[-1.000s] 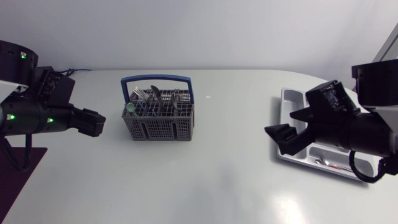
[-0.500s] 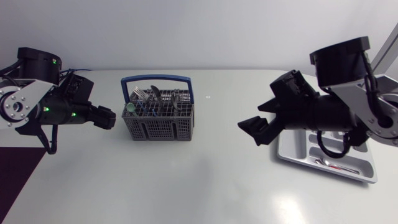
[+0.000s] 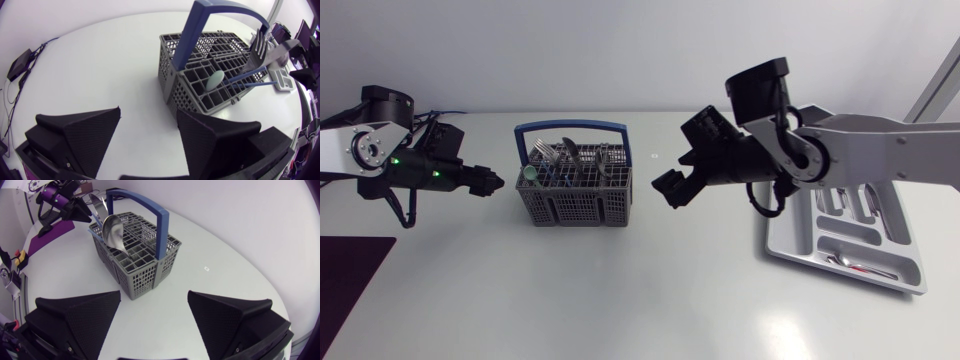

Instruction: Unload the cutlery basket into the drawer organizer.

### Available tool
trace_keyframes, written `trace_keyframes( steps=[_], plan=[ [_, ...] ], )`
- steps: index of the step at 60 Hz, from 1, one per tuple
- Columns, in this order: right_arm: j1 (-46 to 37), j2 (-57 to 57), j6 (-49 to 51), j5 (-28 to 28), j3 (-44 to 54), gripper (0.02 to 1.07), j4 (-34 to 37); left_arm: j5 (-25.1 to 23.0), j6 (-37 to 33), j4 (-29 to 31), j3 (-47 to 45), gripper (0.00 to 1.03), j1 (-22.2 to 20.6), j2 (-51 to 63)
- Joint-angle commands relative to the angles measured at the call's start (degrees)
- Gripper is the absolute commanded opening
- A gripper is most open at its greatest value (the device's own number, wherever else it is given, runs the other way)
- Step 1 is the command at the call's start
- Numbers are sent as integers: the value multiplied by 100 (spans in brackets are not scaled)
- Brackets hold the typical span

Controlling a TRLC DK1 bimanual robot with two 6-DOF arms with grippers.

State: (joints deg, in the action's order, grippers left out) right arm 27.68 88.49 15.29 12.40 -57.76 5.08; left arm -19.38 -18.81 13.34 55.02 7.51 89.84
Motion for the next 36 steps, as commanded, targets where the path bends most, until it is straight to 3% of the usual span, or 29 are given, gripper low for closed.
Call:
trace_keyframes(
  steps=[1,13,26,36],
  plan=[
    [62,415,88,69,-385,96,-130,-207,-167,-60,281,97,93,350],
    [246,1206,88,-1,-1141,94,-324,-1235,-378,-16,667,96,304,956],
    [370,2014,211,-370,-1774,92,-491,-1965,-598,292,1133,96,401,1545],
    [343,2234,264,-616,-1924,70,-860,-2184,-730,441,1212,94,339,1571]
  ],
)
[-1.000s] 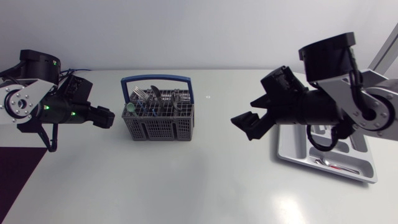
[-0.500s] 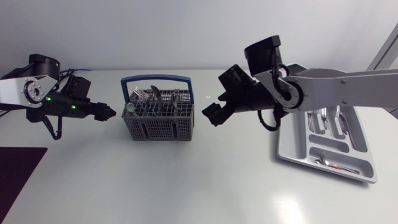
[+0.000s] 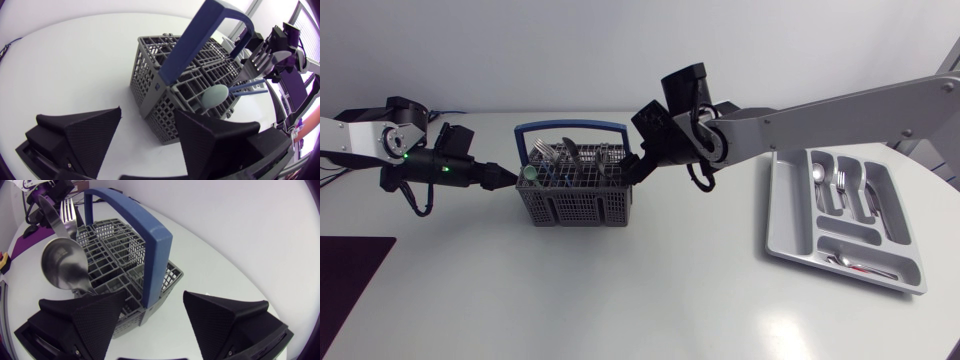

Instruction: Unload the cutlery basket into the drawer organizer.

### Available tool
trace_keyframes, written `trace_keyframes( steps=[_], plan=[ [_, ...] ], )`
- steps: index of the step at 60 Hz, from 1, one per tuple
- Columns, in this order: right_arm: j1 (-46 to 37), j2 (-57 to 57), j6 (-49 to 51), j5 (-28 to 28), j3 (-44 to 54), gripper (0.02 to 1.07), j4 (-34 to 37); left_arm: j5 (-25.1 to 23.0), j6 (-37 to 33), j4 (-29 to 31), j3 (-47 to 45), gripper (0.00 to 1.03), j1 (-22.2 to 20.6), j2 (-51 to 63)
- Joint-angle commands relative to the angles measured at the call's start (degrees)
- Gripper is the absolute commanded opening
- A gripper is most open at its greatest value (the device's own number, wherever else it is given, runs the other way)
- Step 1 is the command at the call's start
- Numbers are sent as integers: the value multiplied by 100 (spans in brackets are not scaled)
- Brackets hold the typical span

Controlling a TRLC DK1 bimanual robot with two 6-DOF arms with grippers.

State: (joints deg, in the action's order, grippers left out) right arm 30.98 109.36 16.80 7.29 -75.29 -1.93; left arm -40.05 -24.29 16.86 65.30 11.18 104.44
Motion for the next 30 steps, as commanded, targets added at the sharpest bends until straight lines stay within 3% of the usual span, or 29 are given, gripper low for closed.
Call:
trace_keyframes(
  steps=[1,8,15,30],
  plan=[
    [4,156,122,-122,-179,68,-176,-126,-190,107,185,94,-37,111],
    [13,244,192,-210,-241,59,-299,-187,-225,151,132,94,-125,103],
    [39,375,298,-210,-338,38,-351,-196,-260,177,53,93,-213,67],
    [83,375,412,-184,-285,31,-272,-196,-260,274,1,93,-362,-91]
  ],
)
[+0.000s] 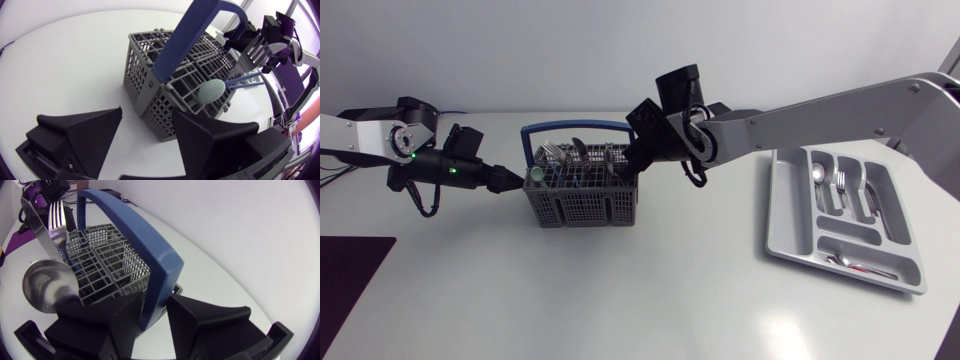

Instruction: Unload the cutlery basket into the drawer organizer.

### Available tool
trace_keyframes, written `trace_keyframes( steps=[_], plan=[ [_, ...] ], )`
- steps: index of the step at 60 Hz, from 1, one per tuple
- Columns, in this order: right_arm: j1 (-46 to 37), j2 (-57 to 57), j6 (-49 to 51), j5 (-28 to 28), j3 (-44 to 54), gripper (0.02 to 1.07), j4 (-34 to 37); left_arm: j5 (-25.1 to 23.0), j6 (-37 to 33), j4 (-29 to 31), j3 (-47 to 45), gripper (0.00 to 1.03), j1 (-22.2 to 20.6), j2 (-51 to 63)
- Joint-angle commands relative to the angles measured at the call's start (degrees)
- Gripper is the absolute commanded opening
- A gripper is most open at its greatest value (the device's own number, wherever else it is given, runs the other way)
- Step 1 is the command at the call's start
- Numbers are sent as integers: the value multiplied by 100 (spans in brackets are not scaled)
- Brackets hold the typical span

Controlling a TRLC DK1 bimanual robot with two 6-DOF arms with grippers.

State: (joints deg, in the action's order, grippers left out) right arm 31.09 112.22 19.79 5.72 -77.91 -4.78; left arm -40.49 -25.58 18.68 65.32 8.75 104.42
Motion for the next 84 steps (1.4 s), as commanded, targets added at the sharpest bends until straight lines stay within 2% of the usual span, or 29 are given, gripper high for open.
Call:
trace_keyframes(
  steps=[1,29,45,76,82,84],
  plan=[
    [81,63,113,-27,4,31,21,-152,-131,92,-10,93,-128,-97],
    [81,-614,192,-18,997,29,346,-152,-122,92,-538,93,-330,-598],
    [64,-922,157,-18,1322,29,513,-152,-96,101,-881,93,-594,-1011],
    [450,-1563,-63,-554,1999,29,864,-143,-17,83,-1206,93,-849,-1354],
    [477,-1528,-125,-633,1990,32,864,-143,-26,75,-1127,93,-849,-1249],
    [468,-1528,-133,-686,1990,41,864,-143,-26,66,-1118,93,-849,-1231]
  ],
)
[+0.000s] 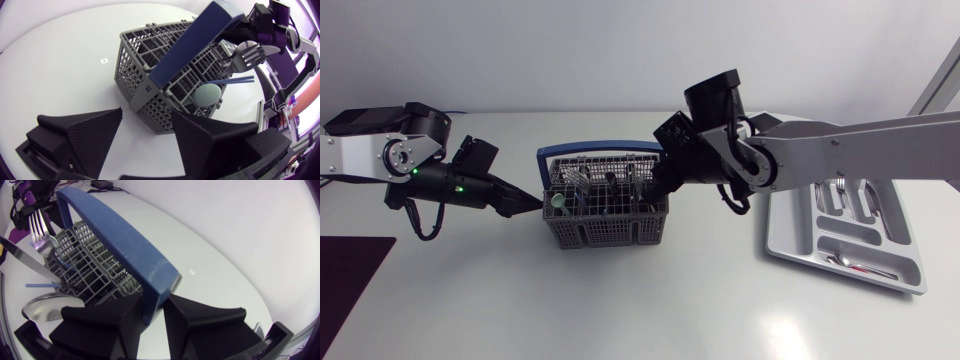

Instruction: Unload the cutlery basket into the drawer organizer.

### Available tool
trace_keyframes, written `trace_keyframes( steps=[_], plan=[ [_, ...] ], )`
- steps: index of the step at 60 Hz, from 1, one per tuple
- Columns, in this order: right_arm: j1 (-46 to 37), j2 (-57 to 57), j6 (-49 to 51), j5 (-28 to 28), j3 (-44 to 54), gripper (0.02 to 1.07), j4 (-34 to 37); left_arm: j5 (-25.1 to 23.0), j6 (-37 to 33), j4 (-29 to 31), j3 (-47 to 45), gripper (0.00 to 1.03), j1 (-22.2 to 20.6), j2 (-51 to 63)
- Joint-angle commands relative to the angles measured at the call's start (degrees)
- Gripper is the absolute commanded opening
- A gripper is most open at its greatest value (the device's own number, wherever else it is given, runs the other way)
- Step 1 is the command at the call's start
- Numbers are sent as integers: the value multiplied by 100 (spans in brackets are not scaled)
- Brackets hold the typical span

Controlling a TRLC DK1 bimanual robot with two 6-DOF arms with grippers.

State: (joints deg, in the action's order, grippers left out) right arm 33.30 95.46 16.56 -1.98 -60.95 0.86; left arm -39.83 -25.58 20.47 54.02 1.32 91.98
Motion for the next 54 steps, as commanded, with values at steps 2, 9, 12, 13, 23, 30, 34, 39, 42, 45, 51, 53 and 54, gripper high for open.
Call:
trace_keyframes(
  steps=[2,9,12,13,23,30,34,39,42,45,51,53,54],
  plan=[
    [230,148,190,84,303,58,300,-209,-17,-113,21,93,-106,21],
    [168,-19,190,48,382,100,300,-209,-26,-113,30,93,-97,4],
    [133,-168,190,48,452,102,300,-209,-26,-113,38,93,-79,4],
    [124,-238,190,48,479,102,300,-209,-26,-113,56,93,-62,4],
    [54,-933,146,48,742,102,503,-209,-34,-113,21,93,17,-49],
    [-16,-1469,111,57,971,102,722,-209,-78,-113,-120,93,35,-216],
    [-96,-1645,102,92,1085,102,837,-209,-87,-105,-181,93,61,-330],
    [-245,-1856,102,154,1261,102,916,-191,-122,-105,-278,93,114,-550],
    [-350,-1987,93,198,1375,102,951,-139,-149,-78,-339,93,140,-735],
    [-421,-2102,93,233,1481,102,995,-86,-157,-34,-383,93,184,-910],
    [-544,-2269,76,409,1621,102,1074,-16,-333,353,-392,93,211,-1306],
    [-561,-2313,76,461,1665,102,1091,37,-421,476,-401,93,202,-1464],
    [-561,-2330,76,470,1683,102,1100,55,-448,520,-410,93,202,-1508]
  ],
)
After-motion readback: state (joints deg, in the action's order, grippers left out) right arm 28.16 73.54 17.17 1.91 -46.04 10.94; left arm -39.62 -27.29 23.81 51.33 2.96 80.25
